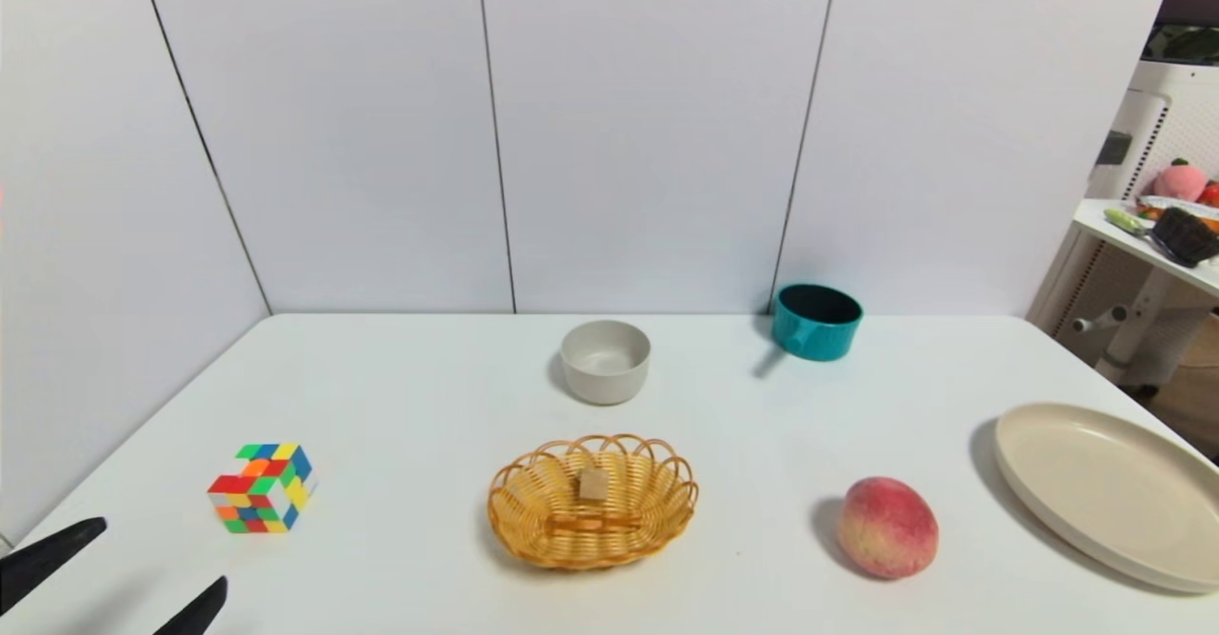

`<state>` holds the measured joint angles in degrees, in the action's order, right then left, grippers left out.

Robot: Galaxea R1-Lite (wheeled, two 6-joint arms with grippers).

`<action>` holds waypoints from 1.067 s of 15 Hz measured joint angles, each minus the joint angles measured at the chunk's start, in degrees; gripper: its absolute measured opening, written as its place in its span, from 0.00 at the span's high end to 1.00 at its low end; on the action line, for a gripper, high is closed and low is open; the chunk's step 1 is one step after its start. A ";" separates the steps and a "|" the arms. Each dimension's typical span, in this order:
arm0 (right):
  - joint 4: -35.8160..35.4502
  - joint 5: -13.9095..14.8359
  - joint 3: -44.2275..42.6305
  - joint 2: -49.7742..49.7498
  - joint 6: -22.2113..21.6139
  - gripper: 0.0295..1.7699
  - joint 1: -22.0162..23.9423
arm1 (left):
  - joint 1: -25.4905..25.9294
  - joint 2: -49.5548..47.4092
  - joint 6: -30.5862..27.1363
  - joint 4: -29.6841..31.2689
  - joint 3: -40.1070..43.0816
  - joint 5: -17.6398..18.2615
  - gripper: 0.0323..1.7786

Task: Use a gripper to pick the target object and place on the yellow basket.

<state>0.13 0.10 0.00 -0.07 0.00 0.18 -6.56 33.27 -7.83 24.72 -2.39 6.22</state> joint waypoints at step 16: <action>0.05 -0.02 0.00 0.00 0.00 0.04 0.00 | 6.03 -33.32 8.20 -24.50 2.39 -6.14 0.05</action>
<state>0.18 0.07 0.00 -0.07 0.00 0.18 -0.52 -0.05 0.38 0.22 0.00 0.07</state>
